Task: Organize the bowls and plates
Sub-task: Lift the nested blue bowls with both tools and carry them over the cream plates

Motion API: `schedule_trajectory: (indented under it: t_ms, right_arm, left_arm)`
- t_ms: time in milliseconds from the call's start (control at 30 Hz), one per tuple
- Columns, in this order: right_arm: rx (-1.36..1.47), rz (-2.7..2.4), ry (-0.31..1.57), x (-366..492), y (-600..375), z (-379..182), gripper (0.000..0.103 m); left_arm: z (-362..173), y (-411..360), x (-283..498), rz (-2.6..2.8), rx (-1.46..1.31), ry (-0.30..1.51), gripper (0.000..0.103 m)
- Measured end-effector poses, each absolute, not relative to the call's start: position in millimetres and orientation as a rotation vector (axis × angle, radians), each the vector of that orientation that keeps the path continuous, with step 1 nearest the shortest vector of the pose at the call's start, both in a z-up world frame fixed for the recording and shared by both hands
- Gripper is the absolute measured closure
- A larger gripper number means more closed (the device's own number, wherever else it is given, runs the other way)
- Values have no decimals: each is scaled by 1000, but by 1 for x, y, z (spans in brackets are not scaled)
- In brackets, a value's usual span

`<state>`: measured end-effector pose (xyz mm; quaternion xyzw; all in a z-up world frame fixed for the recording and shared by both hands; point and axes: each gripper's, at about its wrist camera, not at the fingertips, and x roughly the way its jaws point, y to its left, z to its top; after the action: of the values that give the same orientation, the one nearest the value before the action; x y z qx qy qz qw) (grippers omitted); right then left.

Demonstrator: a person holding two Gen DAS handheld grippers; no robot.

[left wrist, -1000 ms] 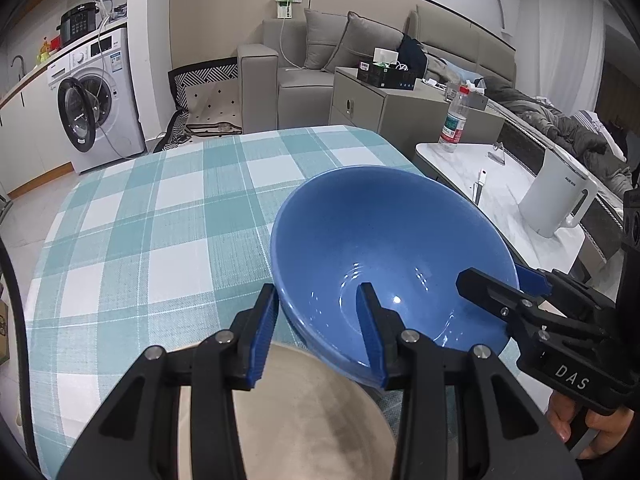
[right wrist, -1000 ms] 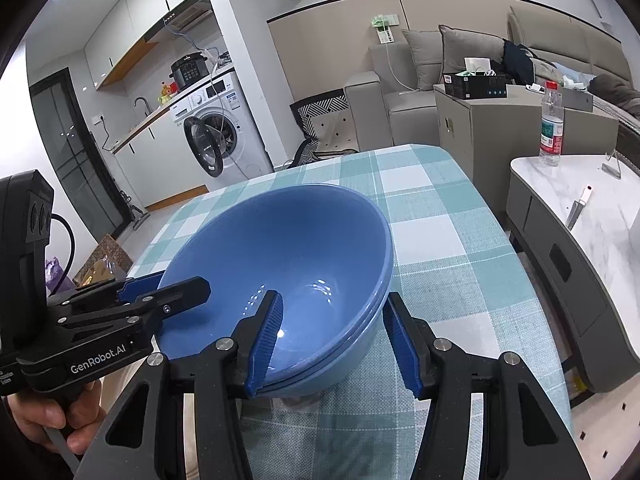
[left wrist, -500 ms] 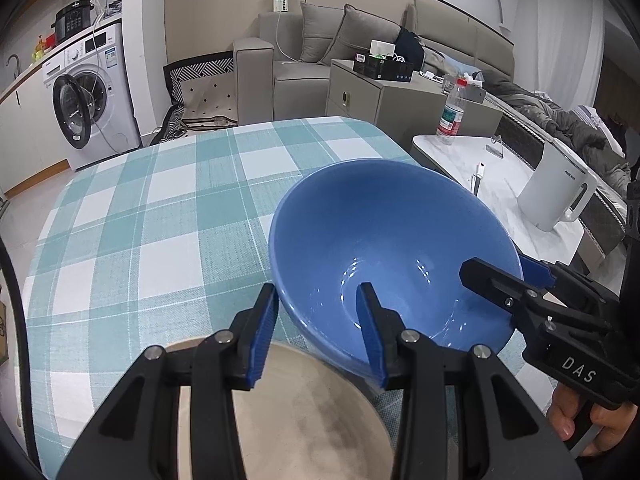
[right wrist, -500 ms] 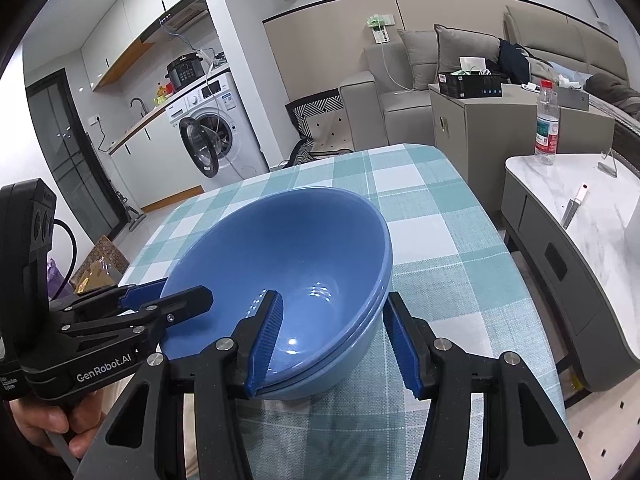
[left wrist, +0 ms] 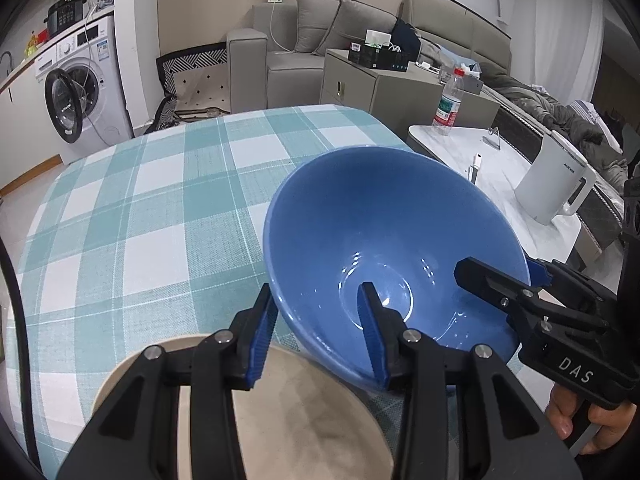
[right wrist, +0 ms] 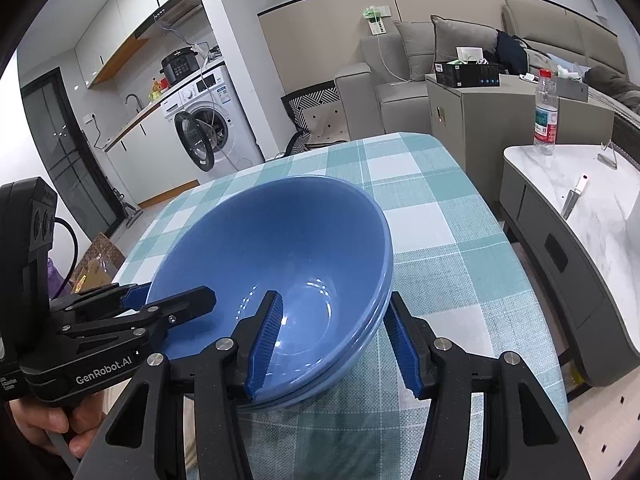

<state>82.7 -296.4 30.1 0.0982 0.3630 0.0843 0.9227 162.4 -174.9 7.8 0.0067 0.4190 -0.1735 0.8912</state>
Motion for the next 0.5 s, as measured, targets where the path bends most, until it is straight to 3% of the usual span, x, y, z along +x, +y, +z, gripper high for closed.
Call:
schedule_trajectory:
  t_ms: [500]
  right_arm:
    - [218,187,756,86,-301,28,49]
  left_arm:
    - [10,-179,156,-349,37,863,63]
